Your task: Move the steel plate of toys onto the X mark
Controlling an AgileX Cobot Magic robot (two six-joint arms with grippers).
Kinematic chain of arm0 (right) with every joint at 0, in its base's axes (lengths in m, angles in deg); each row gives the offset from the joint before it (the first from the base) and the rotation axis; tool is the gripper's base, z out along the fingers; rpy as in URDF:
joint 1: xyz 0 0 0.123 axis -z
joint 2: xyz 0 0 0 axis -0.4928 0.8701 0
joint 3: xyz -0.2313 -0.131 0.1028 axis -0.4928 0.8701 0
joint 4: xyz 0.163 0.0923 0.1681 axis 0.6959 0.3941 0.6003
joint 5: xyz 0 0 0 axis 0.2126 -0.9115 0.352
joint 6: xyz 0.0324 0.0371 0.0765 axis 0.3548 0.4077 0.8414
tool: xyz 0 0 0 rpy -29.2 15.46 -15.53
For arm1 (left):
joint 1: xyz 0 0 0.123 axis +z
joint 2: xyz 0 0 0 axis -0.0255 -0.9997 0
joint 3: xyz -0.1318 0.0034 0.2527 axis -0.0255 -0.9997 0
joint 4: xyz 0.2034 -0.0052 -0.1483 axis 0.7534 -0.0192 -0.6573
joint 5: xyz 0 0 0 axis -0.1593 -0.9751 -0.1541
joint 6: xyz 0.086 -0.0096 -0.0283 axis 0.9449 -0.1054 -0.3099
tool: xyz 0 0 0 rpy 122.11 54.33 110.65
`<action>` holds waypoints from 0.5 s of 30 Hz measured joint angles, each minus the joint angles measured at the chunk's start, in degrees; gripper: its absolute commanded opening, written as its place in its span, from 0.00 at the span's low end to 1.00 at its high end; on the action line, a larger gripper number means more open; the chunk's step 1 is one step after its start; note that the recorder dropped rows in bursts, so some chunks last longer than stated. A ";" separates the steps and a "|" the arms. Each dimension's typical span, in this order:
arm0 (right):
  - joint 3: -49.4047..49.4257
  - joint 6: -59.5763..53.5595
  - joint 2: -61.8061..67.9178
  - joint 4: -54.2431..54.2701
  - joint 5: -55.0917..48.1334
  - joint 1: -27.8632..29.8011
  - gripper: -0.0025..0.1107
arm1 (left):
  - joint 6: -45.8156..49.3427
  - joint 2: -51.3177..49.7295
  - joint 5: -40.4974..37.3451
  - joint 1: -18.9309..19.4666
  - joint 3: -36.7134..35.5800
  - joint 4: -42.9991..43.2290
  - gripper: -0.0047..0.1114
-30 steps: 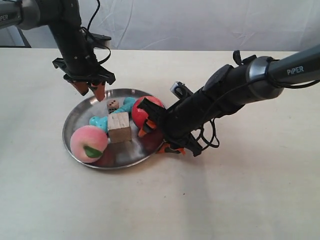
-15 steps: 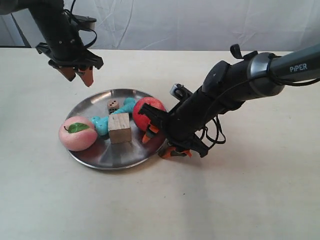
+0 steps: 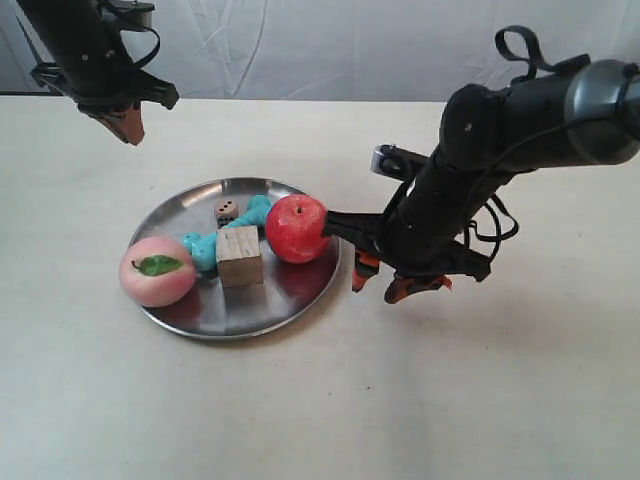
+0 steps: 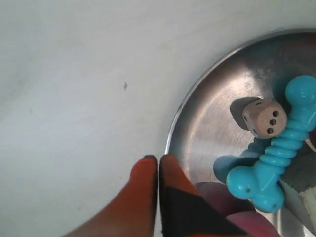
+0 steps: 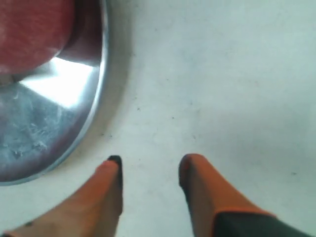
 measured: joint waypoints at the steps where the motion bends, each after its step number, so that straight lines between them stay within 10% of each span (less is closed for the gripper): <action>1: 0.00 0.52 -1.14 -1.60 -0.72 0.00 0.13 | -0.05 0.73 0.00 0.28 -0.39 0.00 0.04; 15: 10.50 1.35 -25.65 -18.15 -0.26 -1.56 0.03 | 3.80 25.88 7.96 1.58 -23.51 -10.39 0.04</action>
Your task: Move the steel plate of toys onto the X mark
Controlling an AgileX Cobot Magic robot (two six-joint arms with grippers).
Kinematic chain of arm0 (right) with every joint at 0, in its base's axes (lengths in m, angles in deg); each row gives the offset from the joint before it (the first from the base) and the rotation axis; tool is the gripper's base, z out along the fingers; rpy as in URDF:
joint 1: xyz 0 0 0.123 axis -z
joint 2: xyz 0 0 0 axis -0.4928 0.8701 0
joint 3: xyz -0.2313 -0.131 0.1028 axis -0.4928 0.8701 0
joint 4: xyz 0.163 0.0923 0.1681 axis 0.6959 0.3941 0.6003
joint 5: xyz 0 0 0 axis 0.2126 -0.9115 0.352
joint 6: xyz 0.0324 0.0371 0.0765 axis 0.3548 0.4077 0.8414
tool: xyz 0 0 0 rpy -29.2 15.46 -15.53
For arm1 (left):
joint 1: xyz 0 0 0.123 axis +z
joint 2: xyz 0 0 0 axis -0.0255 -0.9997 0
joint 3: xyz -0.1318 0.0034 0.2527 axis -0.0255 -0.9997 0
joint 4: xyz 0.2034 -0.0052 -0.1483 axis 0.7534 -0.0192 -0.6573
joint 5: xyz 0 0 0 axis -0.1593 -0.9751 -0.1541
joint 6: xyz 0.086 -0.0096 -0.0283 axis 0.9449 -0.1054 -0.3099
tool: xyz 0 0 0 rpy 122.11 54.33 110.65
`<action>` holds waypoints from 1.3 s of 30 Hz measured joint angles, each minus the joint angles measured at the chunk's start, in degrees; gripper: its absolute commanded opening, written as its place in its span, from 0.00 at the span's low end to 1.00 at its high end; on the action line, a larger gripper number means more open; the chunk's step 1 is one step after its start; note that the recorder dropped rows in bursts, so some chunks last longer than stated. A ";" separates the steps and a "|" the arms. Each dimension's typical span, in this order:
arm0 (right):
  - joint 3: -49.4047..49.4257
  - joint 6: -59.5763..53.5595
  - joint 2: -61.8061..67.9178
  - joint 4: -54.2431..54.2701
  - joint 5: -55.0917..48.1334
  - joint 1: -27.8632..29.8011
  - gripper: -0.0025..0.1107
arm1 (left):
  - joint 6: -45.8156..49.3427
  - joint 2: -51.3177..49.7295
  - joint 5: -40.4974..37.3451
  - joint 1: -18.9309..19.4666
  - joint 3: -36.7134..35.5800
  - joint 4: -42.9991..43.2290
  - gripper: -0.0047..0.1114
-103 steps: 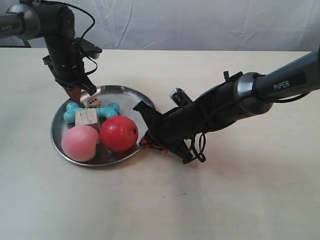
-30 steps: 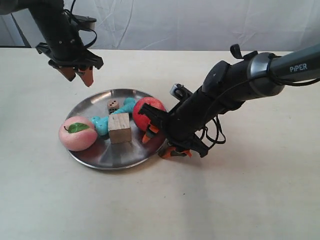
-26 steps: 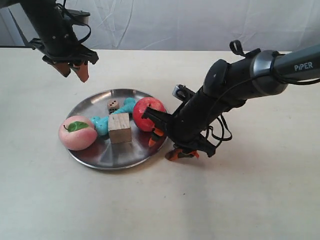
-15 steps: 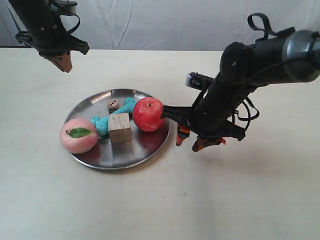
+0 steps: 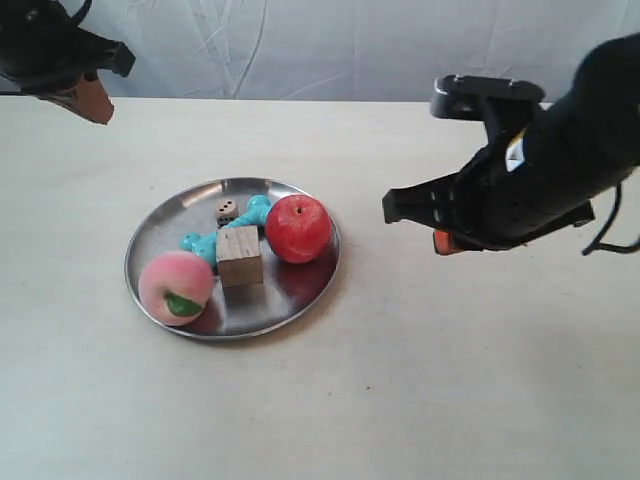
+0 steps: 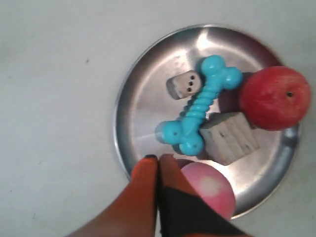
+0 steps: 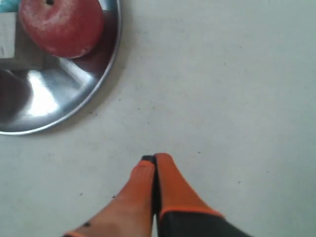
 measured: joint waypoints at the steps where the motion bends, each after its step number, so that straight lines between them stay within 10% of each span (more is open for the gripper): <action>1: 1.09 -0.07 -2.48 -1.23 0.62 -0.40 0.03 | 1.08 2.16 1.41 0.00 -2.69 -1.34 0.04; 17: 17.62 -0.59 -26.49 -2.66 10.40 -1.27 0.03 | 13.92 46.09 16.54 0.00 -44.63 -11.58 0.04; 29: 18.97 -0.68 -33.24 -0.90 3.66 -0.63 0.03 | 13.68 50.59 17.77 0.00 -46.28 -11.24 0.04; 39: 25.95 -1.02 -61.41 -7.26 4.87 20.61 0.03 | 13.68 50.59 17.77 0.00 -46.28 -11.24 0.04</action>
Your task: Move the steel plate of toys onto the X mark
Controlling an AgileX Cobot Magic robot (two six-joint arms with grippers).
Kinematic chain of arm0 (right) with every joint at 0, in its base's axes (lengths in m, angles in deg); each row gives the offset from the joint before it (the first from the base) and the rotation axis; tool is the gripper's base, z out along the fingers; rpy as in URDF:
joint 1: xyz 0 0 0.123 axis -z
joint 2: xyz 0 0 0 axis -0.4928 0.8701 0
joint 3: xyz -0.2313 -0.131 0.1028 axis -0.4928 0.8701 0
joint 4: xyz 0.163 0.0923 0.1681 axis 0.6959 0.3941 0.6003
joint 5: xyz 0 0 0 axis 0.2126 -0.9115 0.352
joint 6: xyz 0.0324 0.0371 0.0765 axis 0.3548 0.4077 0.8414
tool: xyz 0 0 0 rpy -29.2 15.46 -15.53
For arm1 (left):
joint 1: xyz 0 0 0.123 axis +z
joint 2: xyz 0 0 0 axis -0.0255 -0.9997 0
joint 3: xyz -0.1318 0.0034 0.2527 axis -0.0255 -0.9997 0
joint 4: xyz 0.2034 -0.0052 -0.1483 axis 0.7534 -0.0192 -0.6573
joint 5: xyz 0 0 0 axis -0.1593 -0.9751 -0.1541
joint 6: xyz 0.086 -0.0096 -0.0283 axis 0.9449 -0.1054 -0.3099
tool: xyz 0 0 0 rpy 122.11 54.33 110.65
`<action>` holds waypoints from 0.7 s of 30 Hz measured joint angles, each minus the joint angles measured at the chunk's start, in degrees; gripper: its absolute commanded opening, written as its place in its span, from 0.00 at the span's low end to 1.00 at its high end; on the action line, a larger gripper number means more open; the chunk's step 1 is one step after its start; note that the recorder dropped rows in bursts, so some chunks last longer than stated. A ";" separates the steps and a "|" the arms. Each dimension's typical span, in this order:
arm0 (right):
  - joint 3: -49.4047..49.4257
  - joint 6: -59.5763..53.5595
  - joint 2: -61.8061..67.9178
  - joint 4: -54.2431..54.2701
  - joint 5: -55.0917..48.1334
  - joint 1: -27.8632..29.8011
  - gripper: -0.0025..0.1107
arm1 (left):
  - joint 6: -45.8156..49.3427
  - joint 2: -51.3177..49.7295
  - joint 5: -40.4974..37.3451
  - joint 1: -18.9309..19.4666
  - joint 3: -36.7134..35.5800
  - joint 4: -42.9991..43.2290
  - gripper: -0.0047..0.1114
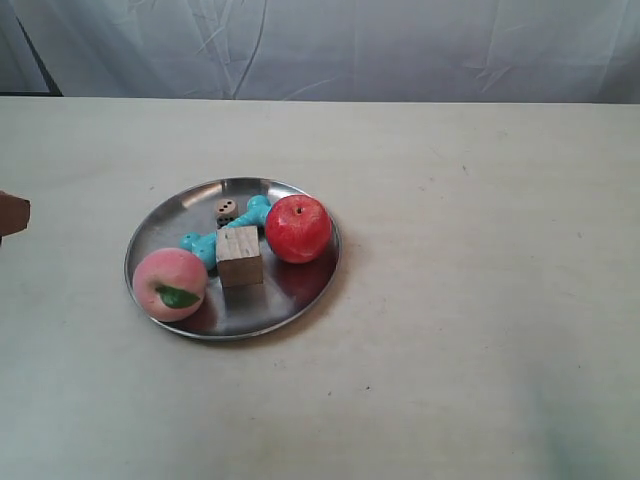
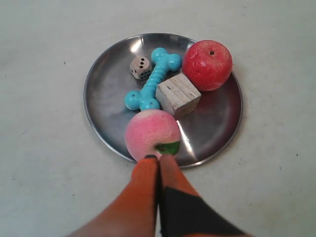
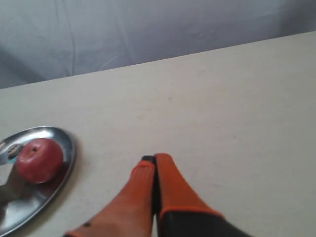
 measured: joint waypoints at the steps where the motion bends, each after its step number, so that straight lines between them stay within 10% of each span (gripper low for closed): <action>1: 1.46 0.00 -1.65 -0.63 0.14 1.27 0.03 | 0.00 0.00 0.00 0.00 0.00 0.00 0.04; 21: 24.04 -8.63 -12.72 0.52 16.97 2.54 0.03 | 0.00 0.00 0.00 0.00 0.00 0.00 0.04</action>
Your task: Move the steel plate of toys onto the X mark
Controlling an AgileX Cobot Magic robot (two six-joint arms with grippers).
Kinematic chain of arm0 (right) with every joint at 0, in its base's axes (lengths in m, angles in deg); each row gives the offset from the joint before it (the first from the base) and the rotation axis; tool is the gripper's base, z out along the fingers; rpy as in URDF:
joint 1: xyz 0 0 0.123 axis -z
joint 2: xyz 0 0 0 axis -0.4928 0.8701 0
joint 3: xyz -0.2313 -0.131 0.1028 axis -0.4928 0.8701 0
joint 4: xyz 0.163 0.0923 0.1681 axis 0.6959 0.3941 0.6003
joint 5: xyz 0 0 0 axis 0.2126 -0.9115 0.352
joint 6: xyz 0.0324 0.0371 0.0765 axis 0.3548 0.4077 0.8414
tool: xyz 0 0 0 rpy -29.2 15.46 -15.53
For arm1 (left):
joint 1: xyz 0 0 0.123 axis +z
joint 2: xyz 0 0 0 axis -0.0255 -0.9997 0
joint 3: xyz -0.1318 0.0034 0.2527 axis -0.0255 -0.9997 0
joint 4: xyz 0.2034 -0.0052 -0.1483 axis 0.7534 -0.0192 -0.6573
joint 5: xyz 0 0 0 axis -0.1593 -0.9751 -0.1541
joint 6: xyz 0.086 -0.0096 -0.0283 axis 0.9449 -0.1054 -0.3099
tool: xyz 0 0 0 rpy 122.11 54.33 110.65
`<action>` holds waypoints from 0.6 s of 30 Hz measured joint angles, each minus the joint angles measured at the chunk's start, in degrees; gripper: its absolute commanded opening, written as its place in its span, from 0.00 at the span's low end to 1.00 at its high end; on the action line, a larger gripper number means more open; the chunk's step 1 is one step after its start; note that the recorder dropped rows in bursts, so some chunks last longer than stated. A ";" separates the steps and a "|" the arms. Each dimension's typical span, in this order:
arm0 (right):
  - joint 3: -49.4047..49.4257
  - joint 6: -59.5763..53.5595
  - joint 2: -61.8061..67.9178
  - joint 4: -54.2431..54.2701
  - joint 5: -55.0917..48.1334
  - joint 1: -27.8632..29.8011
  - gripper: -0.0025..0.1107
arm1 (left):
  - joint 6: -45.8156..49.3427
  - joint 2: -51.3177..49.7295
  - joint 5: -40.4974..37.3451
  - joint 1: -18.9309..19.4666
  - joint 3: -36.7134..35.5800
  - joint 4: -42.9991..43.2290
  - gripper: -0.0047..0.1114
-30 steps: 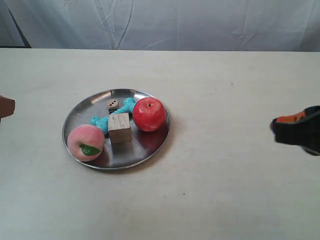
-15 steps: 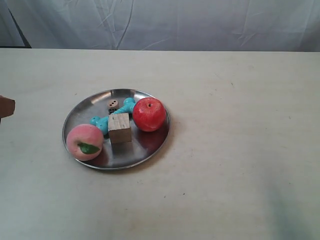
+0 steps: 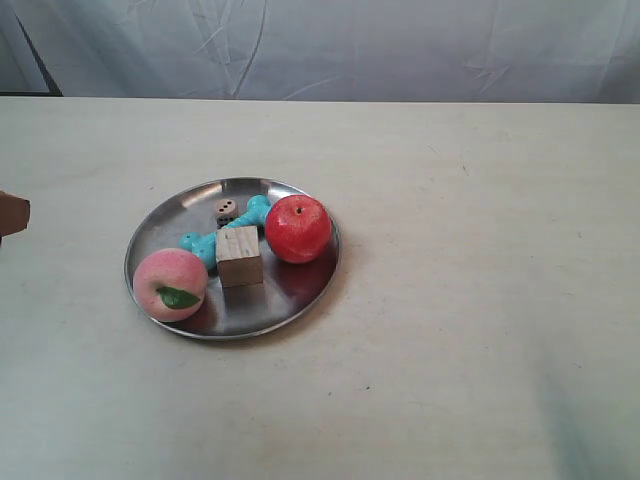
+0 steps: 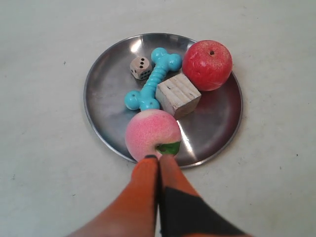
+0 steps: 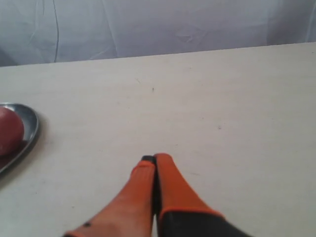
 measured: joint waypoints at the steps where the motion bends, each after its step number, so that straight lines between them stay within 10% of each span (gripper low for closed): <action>1: 0.52 -1.99 -0.18 1.25 0.00 0.00 0.03 | 0.00 0.00 0.00 0.00 0.00 0.00 0.04; 18: 2.63 -7.60 -2.34 4.71 0.34 0.00 0.03 | 0.00 0.00 0.00 0.00 0.00 0.00 0.04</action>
